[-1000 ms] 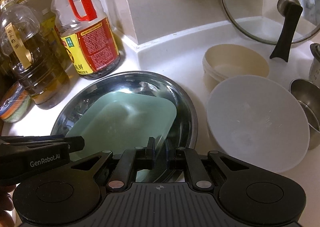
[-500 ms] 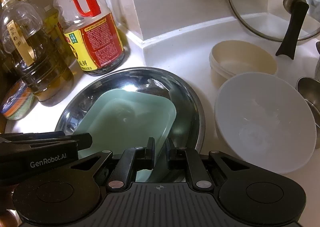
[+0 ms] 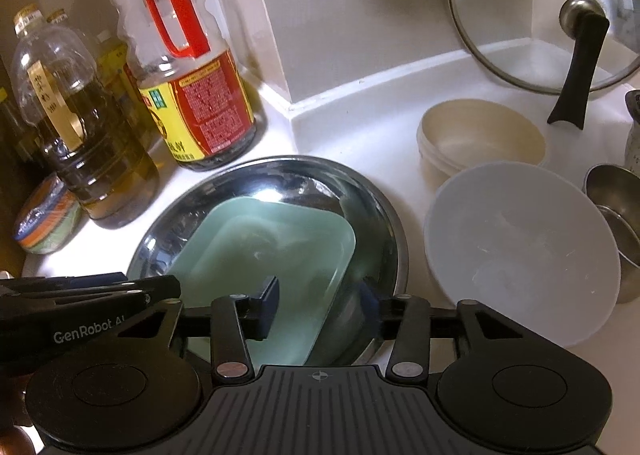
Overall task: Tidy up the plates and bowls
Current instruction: 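Withdraw and move both grippers toward the white floral saucer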
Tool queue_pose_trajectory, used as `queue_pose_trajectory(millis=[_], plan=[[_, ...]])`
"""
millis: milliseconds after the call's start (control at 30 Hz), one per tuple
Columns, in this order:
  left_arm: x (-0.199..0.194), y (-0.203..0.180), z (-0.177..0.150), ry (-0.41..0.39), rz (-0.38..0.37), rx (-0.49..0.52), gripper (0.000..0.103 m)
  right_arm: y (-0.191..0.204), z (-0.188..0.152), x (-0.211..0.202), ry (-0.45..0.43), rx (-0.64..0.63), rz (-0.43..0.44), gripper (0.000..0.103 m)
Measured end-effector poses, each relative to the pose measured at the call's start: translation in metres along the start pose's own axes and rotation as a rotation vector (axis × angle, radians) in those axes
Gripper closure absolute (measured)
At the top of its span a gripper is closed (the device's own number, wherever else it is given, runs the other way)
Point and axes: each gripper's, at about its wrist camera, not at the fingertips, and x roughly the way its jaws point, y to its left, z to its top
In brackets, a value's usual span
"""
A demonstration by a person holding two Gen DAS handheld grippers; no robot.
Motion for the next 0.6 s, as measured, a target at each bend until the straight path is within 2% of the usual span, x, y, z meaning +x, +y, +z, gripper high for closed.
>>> queue_pose_trajectory(millis=[100, 400, 600], plan=[[-0.009, 0.002, 0.0, -0.015, 0.009, -0.001, 0.052, 0.0, 0.0, -0.005, -0.006, 0.001, 0.011, 0.053], [-0.039, 0.011, -0.009, -0.032, 0.03, -0.026, 0.046, 0.003, -0.003, -0.027, -0.019, -0.022, 0.062, 0.045], [-0.062, 0.017, -0.024, -0.035, 0.048, -0.049, 0.042, 0.002, -0.006, -0.046, -0.013, -0.064, 0.149, 0.038]])
